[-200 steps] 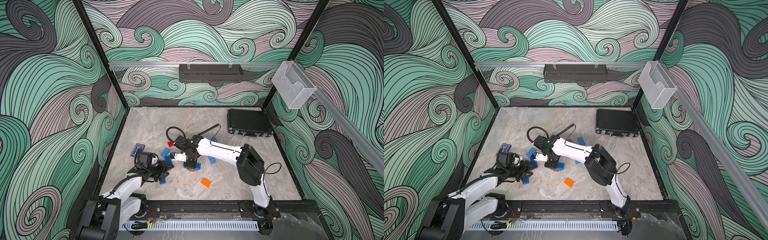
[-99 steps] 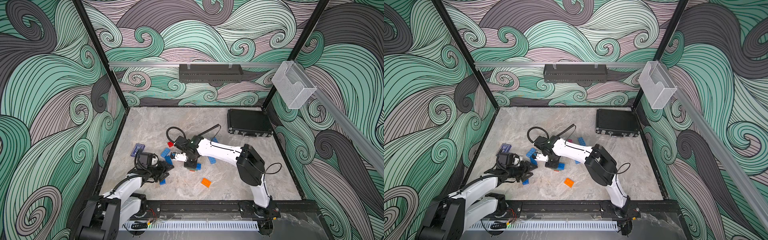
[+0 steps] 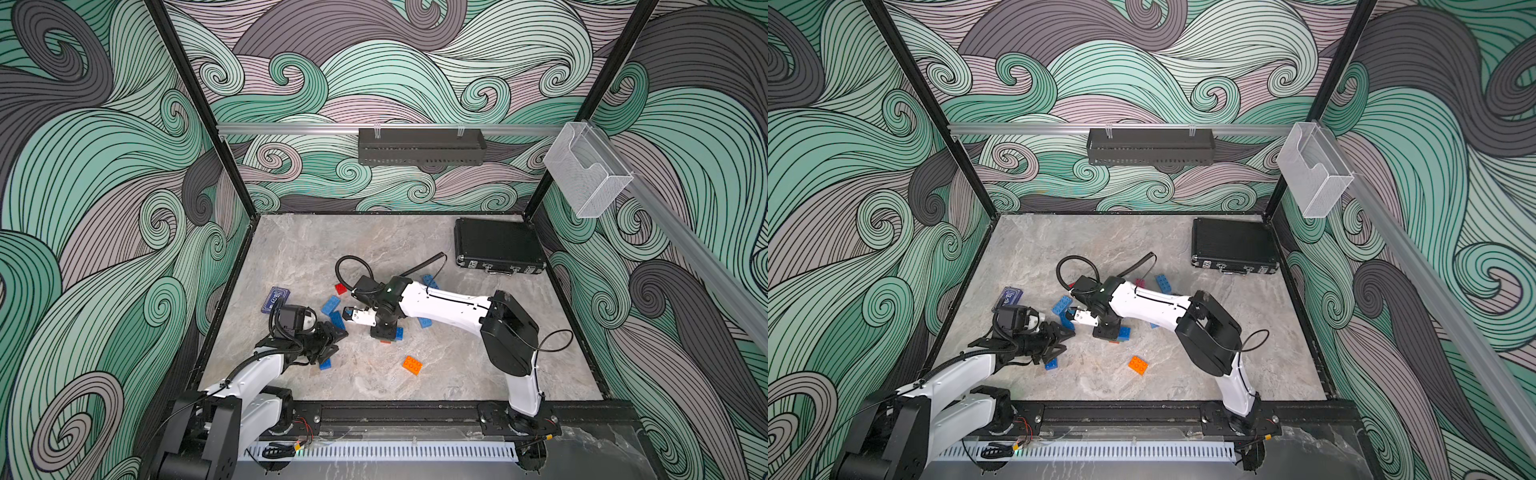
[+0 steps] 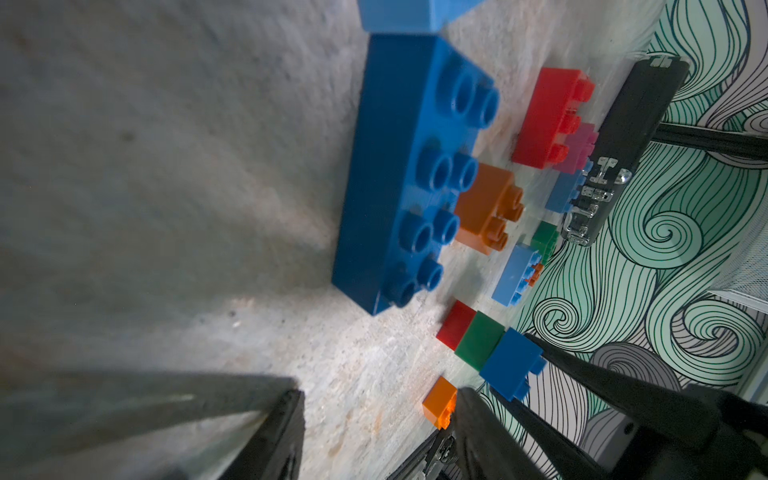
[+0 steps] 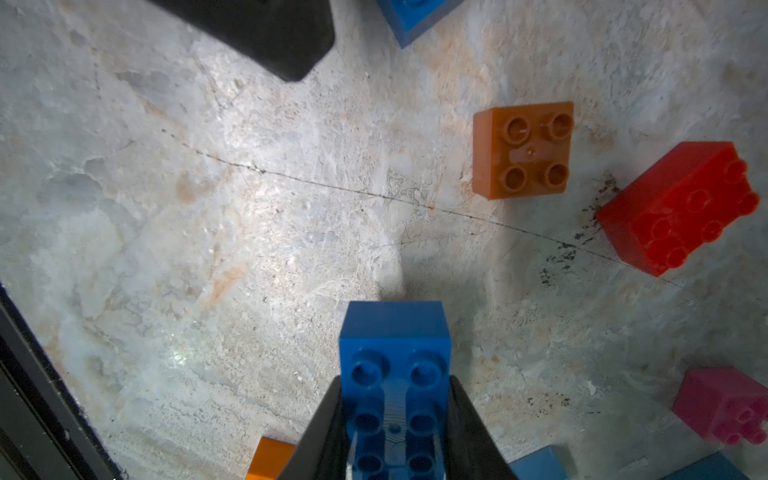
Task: Assemble a heart with lego
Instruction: Assemble the lego brick with the lego brick.
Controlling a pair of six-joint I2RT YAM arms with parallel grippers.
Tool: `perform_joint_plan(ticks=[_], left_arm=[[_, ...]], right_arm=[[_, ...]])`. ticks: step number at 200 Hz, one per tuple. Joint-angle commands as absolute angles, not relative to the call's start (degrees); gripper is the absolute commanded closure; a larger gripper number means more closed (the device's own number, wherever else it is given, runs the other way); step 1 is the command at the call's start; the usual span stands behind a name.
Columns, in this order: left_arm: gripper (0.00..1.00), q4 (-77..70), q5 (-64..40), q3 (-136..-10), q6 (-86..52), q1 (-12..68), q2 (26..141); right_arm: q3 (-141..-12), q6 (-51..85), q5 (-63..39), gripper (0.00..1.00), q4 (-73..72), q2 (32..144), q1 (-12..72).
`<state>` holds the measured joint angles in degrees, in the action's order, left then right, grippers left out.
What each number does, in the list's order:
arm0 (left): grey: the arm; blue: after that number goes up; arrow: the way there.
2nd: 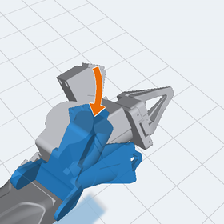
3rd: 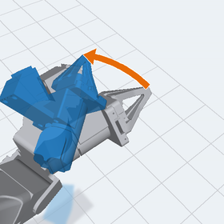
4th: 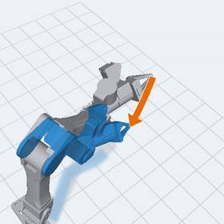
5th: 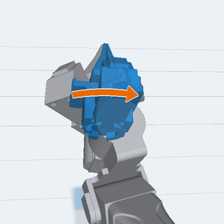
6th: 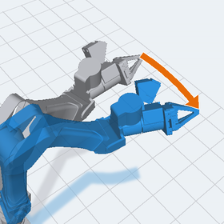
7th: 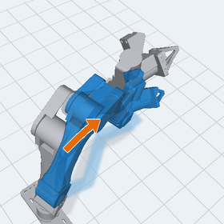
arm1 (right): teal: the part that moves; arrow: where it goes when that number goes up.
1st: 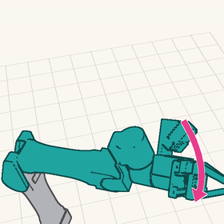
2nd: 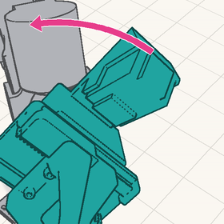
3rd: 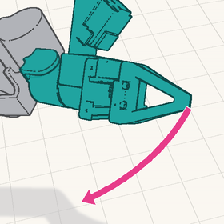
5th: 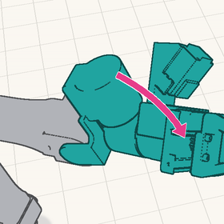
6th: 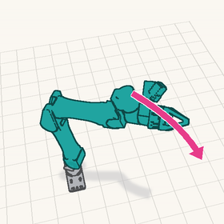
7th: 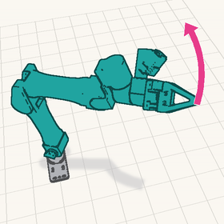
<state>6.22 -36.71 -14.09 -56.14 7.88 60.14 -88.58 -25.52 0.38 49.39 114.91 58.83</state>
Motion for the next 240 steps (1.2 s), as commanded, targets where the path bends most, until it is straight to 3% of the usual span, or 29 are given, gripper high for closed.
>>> perform_joint_plan(ticks=[1, 122, 179, 240], left_arm=[[0.41, 6.85, -36.78, -14.68, -56.16, 7.21, 59.46], [0.41, 8.83, -37.0, -16.43, -56.08, 7.03, 55.82], [0.41, 8.46, -37.31, -16.39, -55.81, 6.86, 56.34], [0.41, 8.2, -38.62, -17.38, -54.79, 6.88, 57.72]], right_arm=[[-84.35, -26.32, 3.56, 0.72, 54.49, 118.68, 58.44], [-95.36, -23.39, -7.77, 0.71, 54.67, 115.96, 58.49], [-94.28, -21.8, -2.08, 0.67, 53.94, 118.42, 59.55], [-92.82, -22.77, -4.52, 0.42, 53.44, 115.78, 60.05]])
